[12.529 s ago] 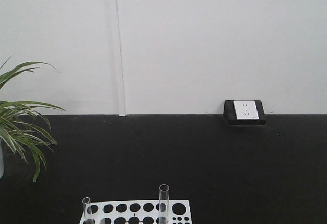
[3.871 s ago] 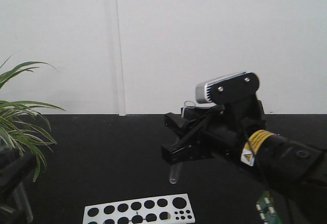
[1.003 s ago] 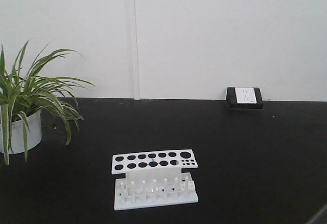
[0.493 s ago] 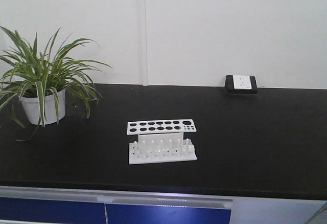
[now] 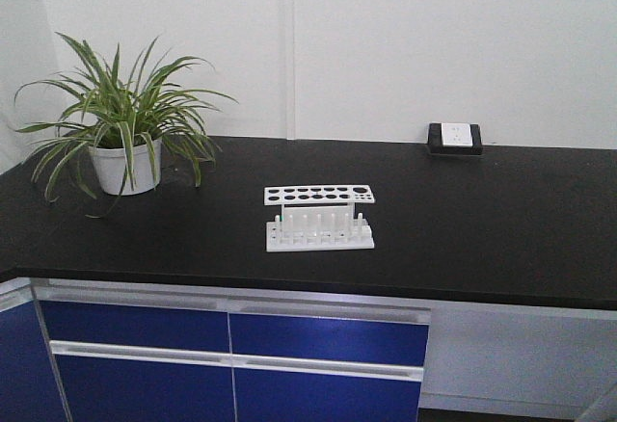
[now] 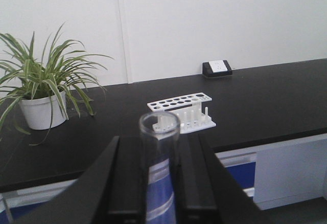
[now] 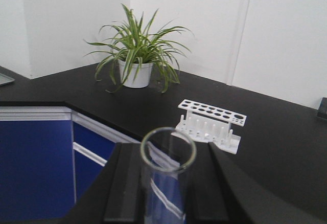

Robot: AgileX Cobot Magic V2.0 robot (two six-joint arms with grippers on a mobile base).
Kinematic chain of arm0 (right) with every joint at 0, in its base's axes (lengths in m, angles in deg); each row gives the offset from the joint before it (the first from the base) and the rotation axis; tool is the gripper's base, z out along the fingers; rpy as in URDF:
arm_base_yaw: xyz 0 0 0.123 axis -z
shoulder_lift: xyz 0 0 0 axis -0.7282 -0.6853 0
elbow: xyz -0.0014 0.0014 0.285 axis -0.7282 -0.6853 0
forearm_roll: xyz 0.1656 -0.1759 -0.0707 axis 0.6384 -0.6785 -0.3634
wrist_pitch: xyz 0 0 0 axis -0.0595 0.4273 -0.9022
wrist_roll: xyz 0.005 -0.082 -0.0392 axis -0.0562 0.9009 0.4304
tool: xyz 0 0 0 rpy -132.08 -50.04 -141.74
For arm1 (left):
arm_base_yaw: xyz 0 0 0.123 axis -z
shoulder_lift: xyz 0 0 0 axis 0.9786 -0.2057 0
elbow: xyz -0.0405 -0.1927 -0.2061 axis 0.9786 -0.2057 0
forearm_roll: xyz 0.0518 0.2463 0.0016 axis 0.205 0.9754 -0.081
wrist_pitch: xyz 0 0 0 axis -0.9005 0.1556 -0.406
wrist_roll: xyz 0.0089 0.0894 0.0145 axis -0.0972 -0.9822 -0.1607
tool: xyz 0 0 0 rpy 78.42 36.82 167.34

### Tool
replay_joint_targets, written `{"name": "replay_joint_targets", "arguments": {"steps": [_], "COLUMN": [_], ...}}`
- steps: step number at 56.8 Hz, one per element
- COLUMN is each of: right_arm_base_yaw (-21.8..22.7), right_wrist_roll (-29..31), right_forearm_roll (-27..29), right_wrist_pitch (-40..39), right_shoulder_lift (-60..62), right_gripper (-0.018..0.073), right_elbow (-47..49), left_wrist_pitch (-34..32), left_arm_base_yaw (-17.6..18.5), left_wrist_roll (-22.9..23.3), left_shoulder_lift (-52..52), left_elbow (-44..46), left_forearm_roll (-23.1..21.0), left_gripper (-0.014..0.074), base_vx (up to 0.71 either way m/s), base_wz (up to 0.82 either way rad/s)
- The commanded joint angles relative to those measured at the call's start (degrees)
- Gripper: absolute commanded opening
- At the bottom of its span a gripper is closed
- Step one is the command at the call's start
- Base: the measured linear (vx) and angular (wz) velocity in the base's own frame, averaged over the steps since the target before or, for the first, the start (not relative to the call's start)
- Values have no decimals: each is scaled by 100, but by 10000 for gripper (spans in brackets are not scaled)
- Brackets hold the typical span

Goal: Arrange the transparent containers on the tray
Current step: 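Drive the base to the sink counter holding both tubes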

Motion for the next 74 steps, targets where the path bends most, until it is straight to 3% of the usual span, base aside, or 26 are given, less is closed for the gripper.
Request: {"name": "replay_joint_targets", "arguments": {"steps": [1,51,74], "right_arm_base_yaw": [28,28,28], "right_wrist_roll": [27,27,27], "right_forearm_roll": [-114,-114,-114], "right_wrist_pitch": [-475,-475,-475], "right_shoulder_lift": [-27,-27,-27], "right_gripper": [12,12,12], "right_elbow": [154,154,154], "left_wrist_pitch": [-454,-454,-454], "left_arm_base_yaw": [25,25,25], "left_wrist_roll": [0,0,0], "left_shoulder_lift": [-41,-41,-41], "left_elbow": [214,214,214], "left_forearm_roll": [-11,-11,-11], "left_gripper": [132,132,132], "base_vx": [-35,-33,-20], "base_wz": [8,4,41]}}
